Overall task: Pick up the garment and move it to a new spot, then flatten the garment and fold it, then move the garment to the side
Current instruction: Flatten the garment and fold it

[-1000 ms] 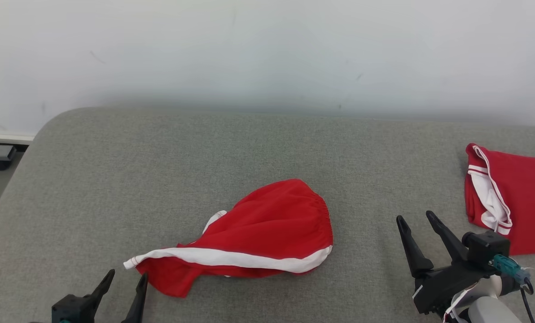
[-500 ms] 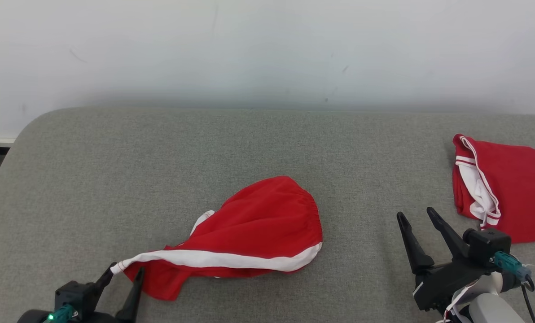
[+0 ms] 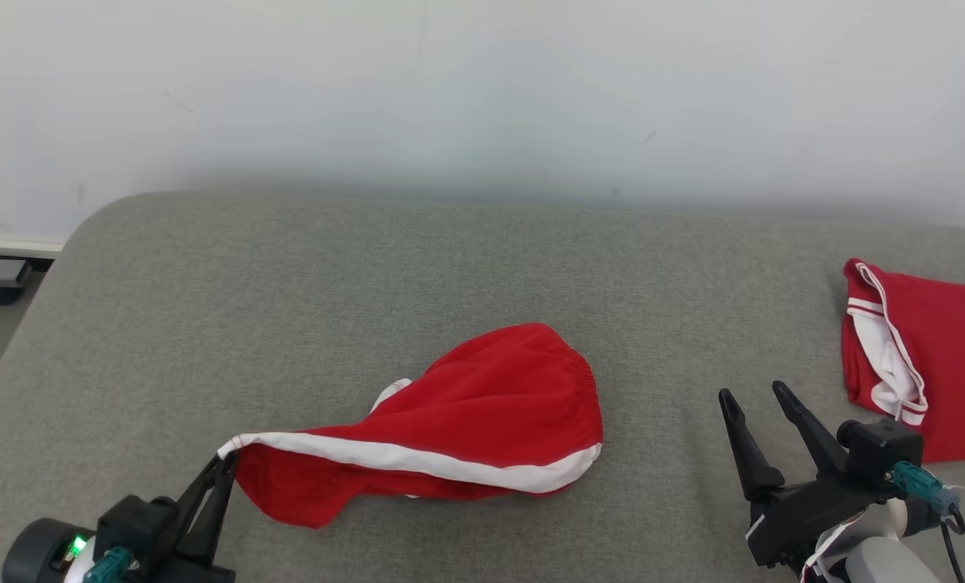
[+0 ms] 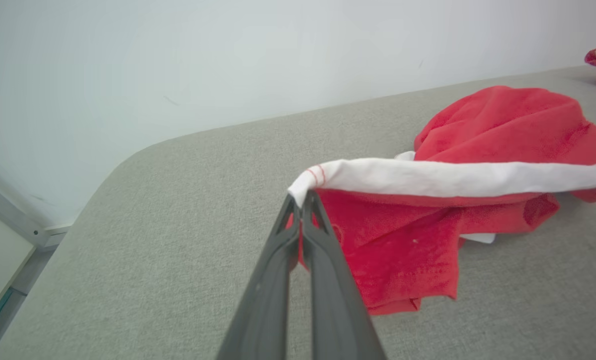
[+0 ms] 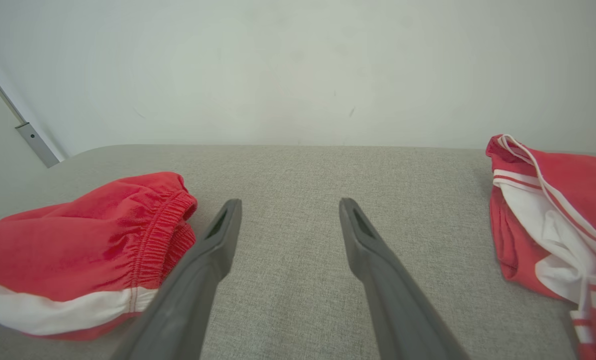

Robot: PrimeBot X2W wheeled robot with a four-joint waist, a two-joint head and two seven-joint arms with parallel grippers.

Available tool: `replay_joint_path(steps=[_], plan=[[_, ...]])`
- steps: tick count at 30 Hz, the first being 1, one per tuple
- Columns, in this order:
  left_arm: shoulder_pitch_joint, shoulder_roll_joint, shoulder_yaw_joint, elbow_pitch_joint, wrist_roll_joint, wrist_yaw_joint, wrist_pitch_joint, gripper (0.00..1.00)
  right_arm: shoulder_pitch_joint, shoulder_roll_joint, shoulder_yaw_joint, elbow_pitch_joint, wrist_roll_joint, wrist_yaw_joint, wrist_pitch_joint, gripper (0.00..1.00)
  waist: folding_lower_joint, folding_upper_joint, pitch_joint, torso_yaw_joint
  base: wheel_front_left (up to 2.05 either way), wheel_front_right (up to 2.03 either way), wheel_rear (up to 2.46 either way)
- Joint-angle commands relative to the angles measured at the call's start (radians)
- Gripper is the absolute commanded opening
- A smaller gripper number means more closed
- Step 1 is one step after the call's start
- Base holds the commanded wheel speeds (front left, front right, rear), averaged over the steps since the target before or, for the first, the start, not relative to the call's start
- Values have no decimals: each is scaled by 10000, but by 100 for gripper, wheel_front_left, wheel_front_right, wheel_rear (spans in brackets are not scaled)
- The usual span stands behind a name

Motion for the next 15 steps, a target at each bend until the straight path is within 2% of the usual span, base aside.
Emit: replay_joint_path(steps=[1,4,11,15], plan=[[155,136,-51,-223,169,65,11,0,81,-15,-22,16,-29,-5,-30,100,0,0,-48,123,0,0,0],[407,380,-159,-1016,255,151,274,0,50,7,55,35,-9,-7,-52,100,0,0,-73,262,0,0,0],[1197,313,-424,-1681,-434,-266,694,0,26,-33,95,89,29,-5,-81,100,0,0,-94,328,0,0,0],[1496,395,-478,-1987,-540,-244,712,0,89,-78,82,121,53,-5,-96,100,0,0,-135,351,0,0,0]])
